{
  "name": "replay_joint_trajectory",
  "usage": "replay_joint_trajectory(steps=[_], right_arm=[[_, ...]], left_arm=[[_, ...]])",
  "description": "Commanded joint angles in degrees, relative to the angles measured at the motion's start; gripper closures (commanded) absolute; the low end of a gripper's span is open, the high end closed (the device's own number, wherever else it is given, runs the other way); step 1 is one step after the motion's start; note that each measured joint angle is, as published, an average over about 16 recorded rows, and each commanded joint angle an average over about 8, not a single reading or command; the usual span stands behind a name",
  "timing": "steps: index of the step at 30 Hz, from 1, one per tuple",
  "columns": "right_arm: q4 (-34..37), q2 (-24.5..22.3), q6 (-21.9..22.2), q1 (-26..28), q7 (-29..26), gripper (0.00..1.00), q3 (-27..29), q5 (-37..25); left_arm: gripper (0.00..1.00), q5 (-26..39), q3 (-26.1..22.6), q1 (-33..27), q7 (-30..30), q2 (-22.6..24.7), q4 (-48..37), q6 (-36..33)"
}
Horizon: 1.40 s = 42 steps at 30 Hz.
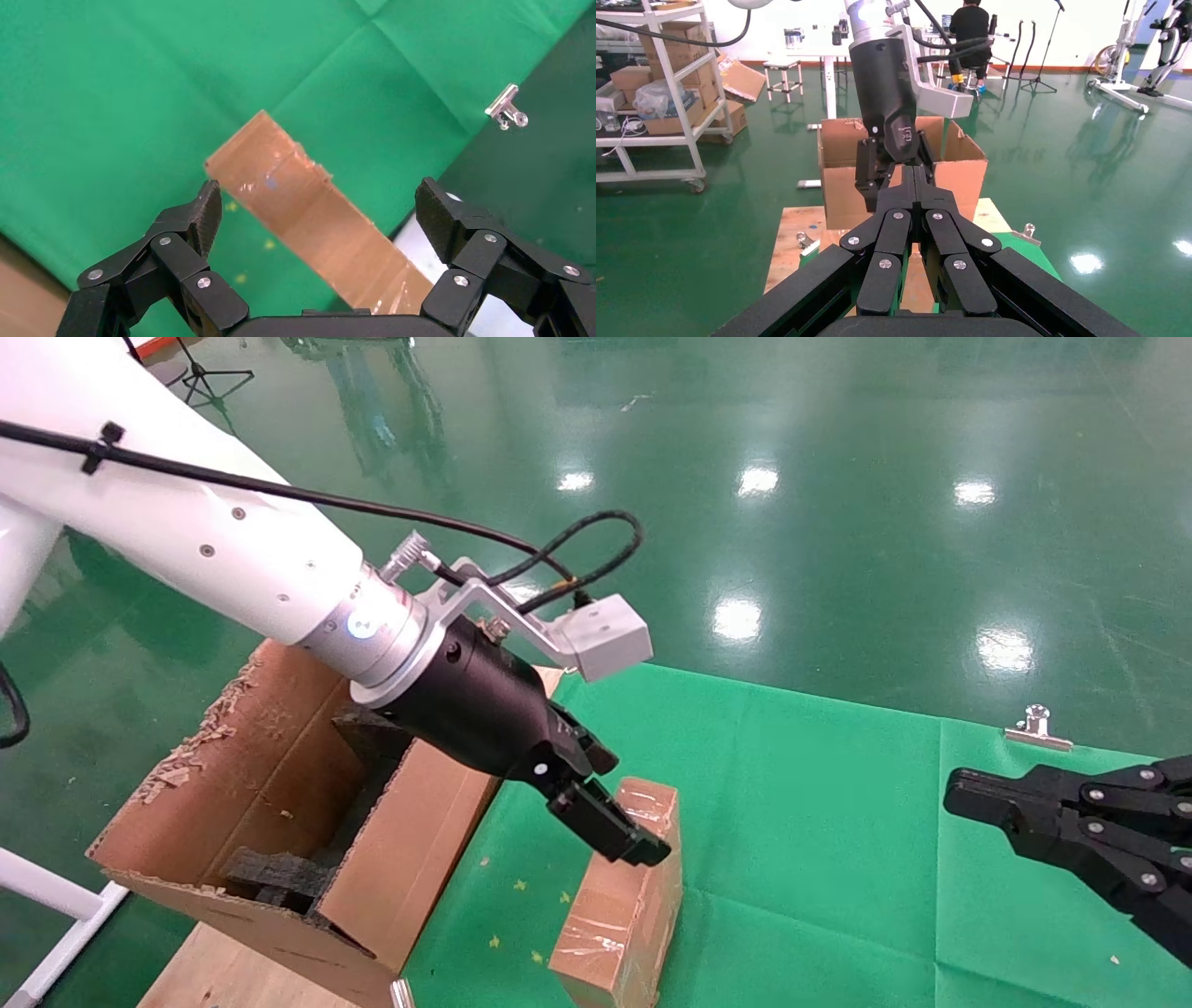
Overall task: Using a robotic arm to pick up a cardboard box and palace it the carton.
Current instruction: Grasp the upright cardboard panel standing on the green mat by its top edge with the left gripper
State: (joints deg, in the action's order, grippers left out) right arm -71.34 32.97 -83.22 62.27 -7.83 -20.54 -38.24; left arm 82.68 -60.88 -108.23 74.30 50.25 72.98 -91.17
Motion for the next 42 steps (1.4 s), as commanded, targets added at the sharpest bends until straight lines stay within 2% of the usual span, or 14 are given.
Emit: replay_joint_trajectory(steps=[1, 4, 15, 22, 31, 38, 39, 42], right_arm=[[0.0, 0.0, 0.0, 0.0, 0.0, 1.00, 0.0, 0.0], [0.0, 0.0, 0.0, 0.0, 0.0, 1.00, 0.0, 0.0], [0.0, 0.0, 0.0, 0.0, 0.0, 1.00, 0.0, 0.0], [0.0, 0.0, 0.0, 0.0, 0.0, 1.00, 0.0, 0.0], [0.0, 0.0, 0.0, 0.0, 0.0, 0.99, 0.0, 0.0], [0.0, 0.0, 0.0, 0.0, 0.0, 0.13, 0.0, 0.0], [0.0, 0.0, 0.0, 0.0, 0.0, 0.01, 0.0, 0.0], [0.0, 0.0, 0.0, 0.0, 0.0, 0.00, 0.0, 0.0]], left_arm=[[0.00, -0.2, -0.2, 0.2, -0.2, -0.1, 0.0, 0.2], [0.00, -1.6, -3.7, -1.4, 2.4, 1.7, -2.4, -0.1], [0.00, -4.5, -21.5, -11.4, 14.6, 12.1, -12.5, -0.1], [0.00, -7.6, -29.3, -13.8, 17.0, 17.4, -17.7, 0.3], [0.00, -10.8, -35.2, -14.0, 17.9, 21.6, -21.1, 0.8], [0.00, -12.2, -37.7, -14.0, 18.7, 23.2, -21.9, 1.2], [0.06, -12.3, -38.0, -14.0, 18.8, 23.4, -22.0, 1.2], [0.41, -12.4, -38.4, -14.1, 18.9, 23.7, -22.1, 1.3]])
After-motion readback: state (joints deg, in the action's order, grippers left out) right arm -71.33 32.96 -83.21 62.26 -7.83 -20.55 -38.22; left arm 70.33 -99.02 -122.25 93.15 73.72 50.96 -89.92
